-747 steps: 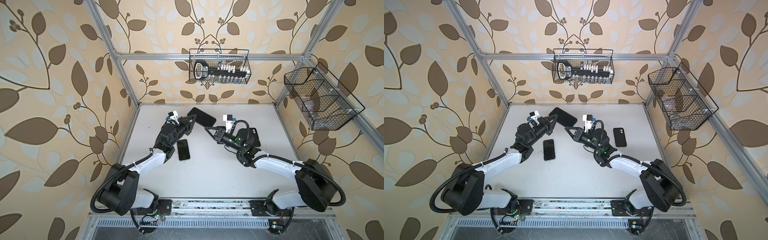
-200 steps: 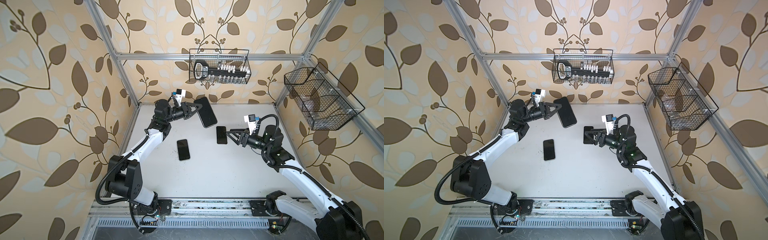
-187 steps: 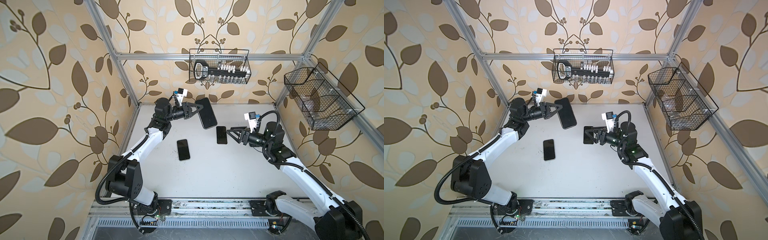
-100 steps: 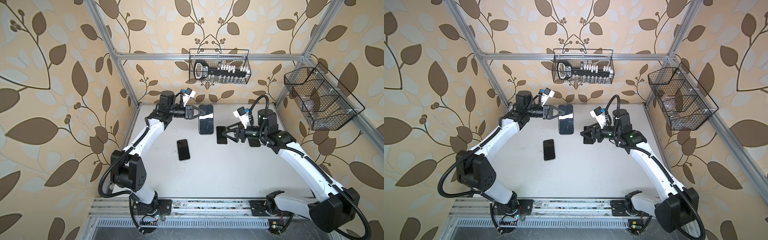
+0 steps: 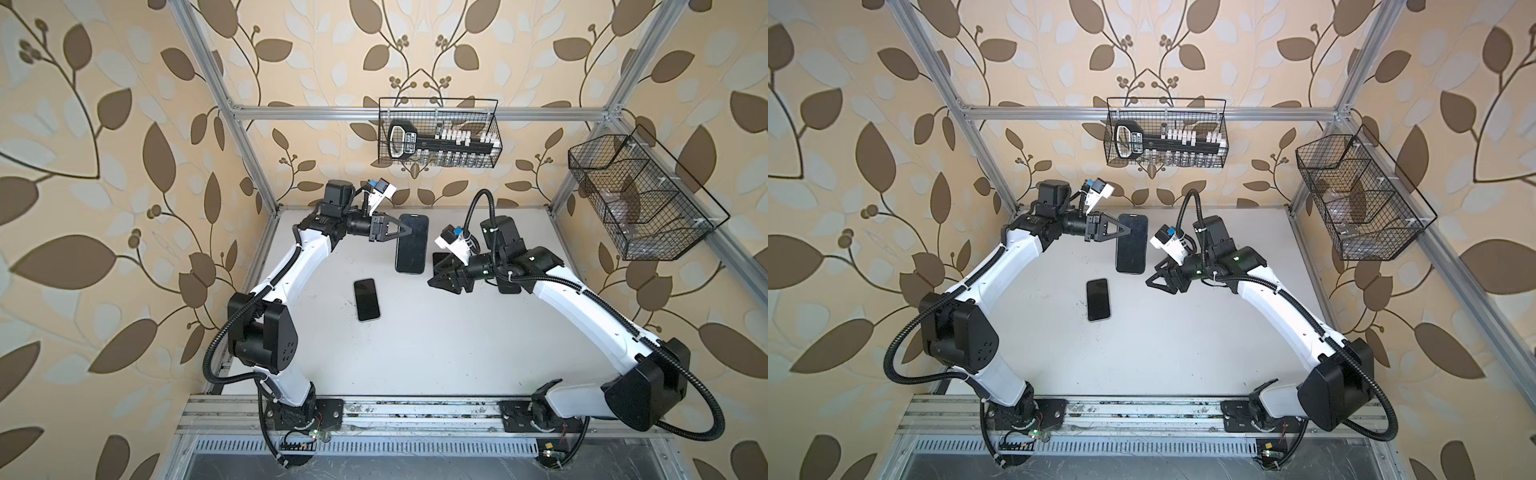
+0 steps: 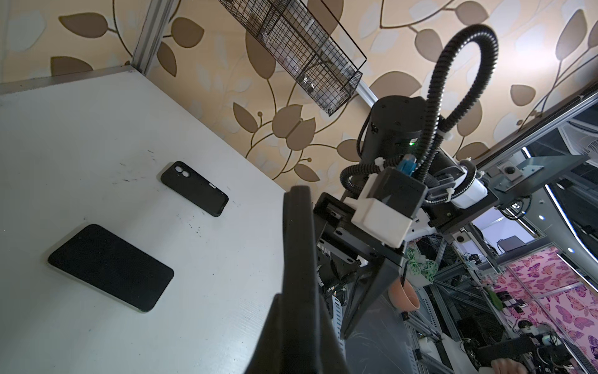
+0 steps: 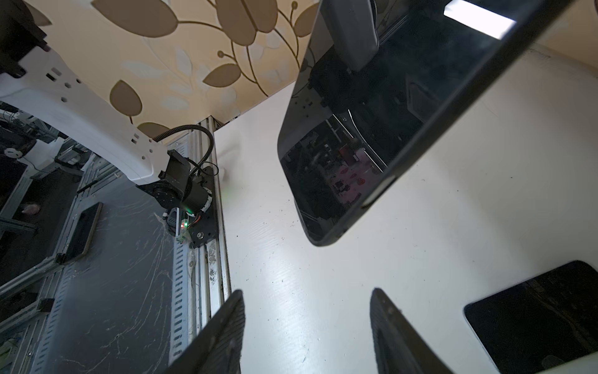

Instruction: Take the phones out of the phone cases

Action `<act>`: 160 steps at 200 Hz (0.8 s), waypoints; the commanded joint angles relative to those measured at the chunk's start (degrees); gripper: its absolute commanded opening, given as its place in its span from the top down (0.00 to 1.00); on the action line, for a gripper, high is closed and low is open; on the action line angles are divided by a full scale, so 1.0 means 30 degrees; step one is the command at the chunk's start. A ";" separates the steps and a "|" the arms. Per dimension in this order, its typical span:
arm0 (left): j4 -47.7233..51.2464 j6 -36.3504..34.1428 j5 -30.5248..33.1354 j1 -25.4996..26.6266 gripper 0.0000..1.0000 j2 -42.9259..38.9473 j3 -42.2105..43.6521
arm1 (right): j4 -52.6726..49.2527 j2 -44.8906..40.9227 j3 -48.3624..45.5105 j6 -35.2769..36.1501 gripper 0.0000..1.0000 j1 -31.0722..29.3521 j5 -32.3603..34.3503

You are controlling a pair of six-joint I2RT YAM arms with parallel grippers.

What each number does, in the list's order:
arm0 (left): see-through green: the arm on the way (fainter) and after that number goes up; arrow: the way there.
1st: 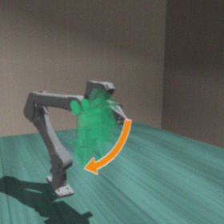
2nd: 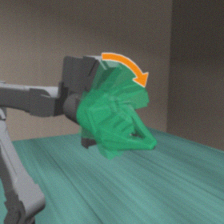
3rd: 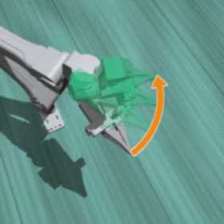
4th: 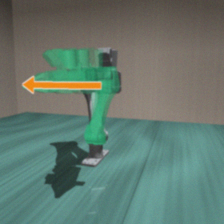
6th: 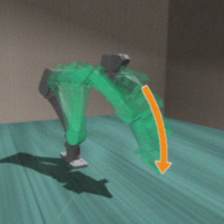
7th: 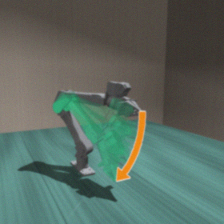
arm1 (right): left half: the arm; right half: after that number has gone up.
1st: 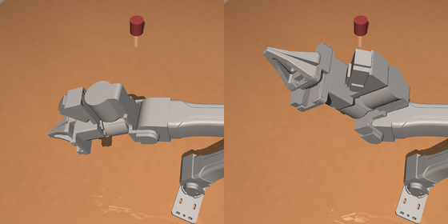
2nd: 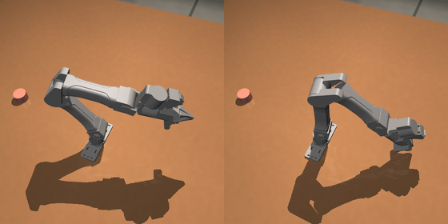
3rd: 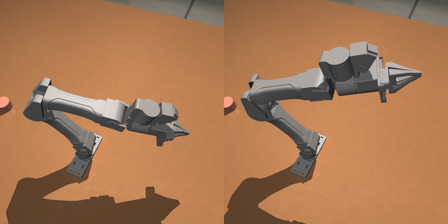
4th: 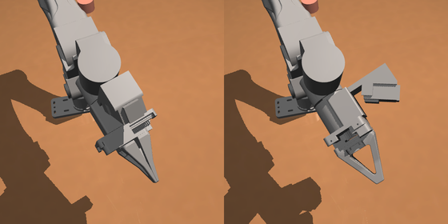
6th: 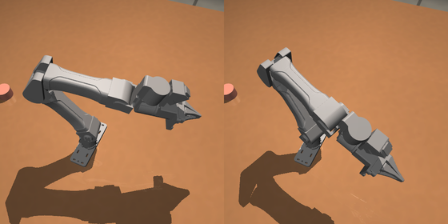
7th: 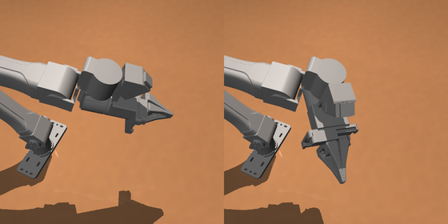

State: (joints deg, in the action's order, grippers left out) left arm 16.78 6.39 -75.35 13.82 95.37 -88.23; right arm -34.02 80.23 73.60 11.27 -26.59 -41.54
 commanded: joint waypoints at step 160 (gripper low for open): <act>-0.0316 -0.0798 -0.2152 0.0072 1.00 -0.1088 -0.0240 | -0.2752 0.3258 0.3656 0.3250 0.66 -0.0688 -0.0993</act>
State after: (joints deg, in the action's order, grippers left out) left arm 17.39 4.75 -77.84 13.85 95.33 -88.20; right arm -40.47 89.03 82.21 18.44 -28.29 -42.46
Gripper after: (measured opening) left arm 0.115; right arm 0.346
